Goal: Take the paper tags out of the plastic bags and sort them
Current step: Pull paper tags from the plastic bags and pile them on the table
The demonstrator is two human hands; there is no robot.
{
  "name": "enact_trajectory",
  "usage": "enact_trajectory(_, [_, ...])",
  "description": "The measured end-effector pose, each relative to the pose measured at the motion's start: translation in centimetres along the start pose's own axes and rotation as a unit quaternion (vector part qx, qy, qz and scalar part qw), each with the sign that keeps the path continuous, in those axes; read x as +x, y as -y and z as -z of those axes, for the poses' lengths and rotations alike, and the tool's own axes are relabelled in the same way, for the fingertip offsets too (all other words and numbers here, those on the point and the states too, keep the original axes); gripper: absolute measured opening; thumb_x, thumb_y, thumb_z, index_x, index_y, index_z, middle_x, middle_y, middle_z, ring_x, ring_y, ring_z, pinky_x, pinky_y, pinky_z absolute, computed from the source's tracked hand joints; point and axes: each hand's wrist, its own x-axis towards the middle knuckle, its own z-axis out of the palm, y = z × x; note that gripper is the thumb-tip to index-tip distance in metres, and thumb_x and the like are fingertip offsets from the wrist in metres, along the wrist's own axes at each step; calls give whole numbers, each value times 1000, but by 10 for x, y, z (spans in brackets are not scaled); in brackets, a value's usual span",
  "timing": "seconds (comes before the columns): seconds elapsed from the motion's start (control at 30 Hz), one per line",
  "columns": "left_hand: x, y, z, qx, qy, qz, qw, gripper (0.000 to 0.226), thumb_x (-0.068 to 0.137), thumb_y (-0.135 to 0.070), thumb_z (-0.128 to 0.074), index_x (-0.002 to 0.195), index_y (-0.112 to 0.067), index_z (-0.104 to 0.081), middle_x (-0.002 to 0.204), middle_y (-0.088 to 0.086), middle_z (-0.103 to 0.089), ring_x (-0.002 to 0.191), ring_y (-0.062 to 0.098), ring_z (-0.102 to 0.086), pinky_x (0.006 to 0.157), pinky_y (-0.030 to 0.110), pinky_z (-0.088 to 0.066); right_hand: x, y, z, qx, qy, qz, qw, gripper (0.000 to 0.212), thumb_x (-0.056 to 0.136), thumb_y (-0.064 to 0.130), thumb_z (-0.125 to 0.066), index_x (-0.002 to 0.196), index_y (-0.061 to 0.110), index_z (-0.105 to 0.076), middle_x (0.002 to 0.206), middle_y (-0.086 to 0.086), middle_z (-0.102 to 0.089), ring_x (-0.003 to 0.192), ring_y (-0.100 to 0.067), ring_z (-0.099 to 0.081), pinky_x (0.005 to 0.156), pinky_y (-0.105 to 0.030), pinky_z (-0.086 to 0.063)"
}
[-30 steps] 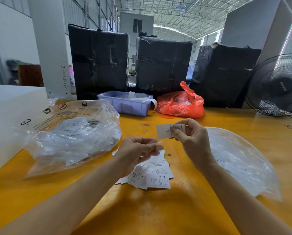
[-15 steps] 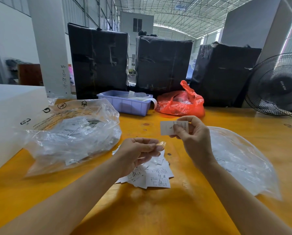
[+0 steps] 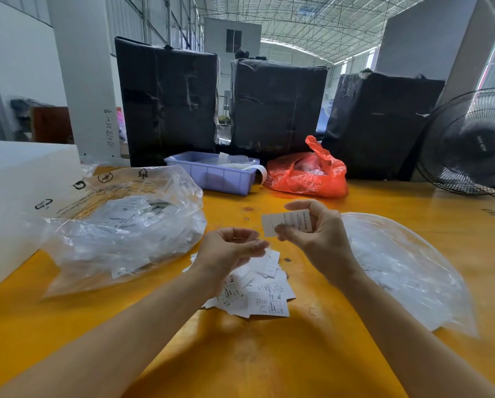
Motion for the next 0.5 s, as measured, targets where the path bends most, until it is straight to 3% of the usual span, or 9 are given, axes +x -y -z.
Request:
enact_trajectory(0.2, [2, 3, -1, 1, -7, -20, 1000, 37, 49, -16, -81, 82, -13, -65, 68, -3, -73, 64, 9, -70, 68, 26, -43, -2, 1, -1, -35, 5, 24, 999, 31, 75, 8, -77, 89, 29, -59, 89, -10, -65, 73, -16, -69, 57, -42, -59])
enact_trajectory(0.37, [5, 6, 1, 8, -22, -30, 999, 26, 64, -1, -80, 82, -12, -64, 72, 1, -74, 68, 10, -68, 71, 28, -45, -1, 3, 0, 8, -2, 28, 1000, 23, 75, 5, -76, 89, 16, -62, 84, -11, -67, 67, -14, -70, 58, -32, -59])
enact_trajectory(0.5, [6, 8, 1, 9, -27, -35, 999, 26, 63, -1, -80, 81, -12, -65, 71, 1, -74, 69, 13, -68, 73, 29, -47, -1, 0, -1, -19, 16, 34, 999, 24, 75, 5, -76, 86, 19, -62, 85, -8, -66, 71, -18, -69, 59, -33, -59])
